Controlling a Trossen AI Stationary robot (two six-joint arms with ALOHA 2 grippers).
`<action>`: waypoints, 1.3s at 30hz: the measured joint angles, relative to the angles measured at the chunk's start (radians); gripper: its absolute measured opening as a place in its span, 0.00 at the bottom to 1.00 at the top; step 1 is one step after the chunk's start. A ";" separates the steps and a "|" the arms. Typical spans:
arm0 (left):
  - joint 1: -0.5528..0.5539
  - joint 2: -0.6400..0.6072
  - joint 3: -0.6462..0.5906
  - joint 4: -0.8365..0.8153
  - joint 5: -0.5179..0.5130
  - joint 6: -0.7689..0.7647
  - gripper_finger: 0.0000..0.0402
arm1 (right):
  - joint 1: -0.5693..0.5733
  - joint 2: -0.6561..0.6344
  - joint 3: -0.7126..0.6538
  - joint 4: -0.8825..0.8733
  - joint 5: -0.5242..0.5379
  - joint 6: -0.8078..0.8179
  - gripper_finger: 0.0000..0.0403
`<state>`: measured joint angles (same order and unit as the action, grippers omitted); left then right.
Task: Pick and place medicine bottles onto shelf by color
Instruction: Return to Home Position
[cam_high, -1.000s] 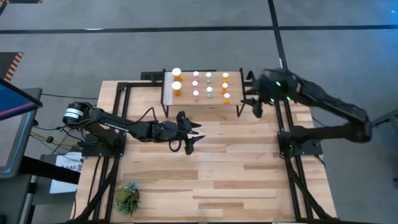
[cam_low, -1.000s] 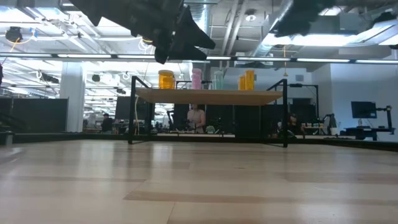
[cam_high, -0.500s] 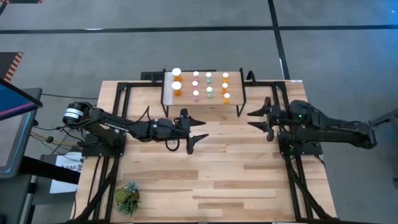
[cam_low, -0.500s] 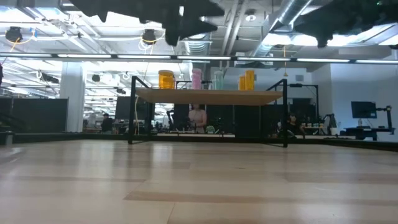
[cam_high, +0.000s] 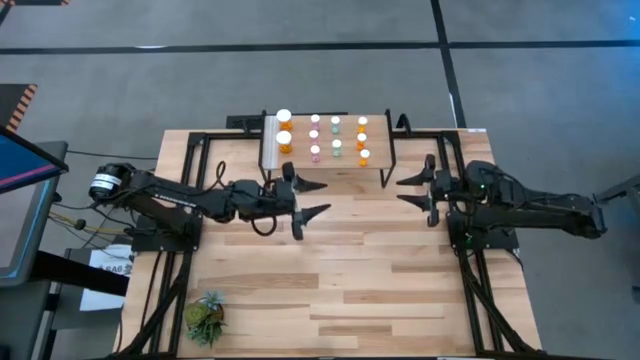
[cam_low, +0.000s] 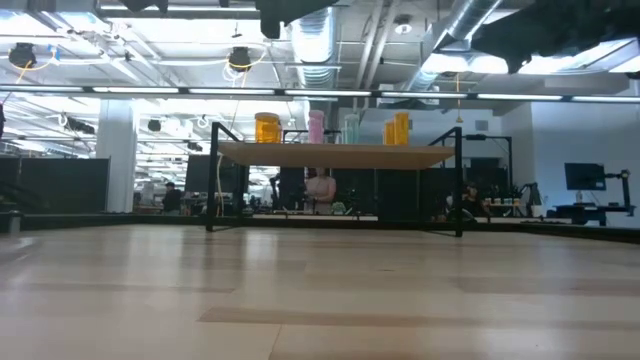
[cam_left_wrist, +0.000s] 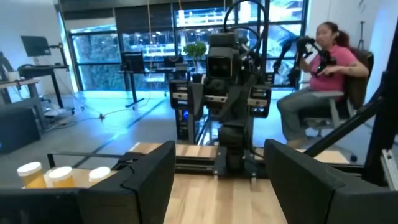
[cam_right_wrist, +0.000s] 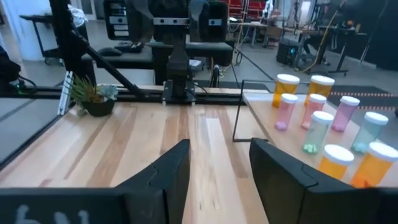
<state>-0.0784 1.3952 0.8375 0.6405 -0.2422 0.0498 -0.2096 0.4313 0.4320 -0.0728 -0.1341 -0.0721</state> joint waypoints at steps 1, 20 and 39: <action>0.000 0.000 0.000 0.005 0.001 -0.004 0.58 | 0.000 0.006 0.000 0.005 0.000 -0.009 0.46; 0.000 -0.034 -0.002 -0.085 0.001 -0.054 0.58 | -0.068 0.048 0.000 0.035 0.004 0.010 0.45; -0.018 -0.260 -0.261 -0.014 0.001 -0.095 0.58 | 0.081 -0.083 -0.003 -0.044 -0.048 0.099 0.45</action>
<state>-0.0968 1.1353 0.5769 0.6263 -0.2417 -0.0456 -0.1287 0.3483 0.4294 -0.1165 -0.1823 0.0265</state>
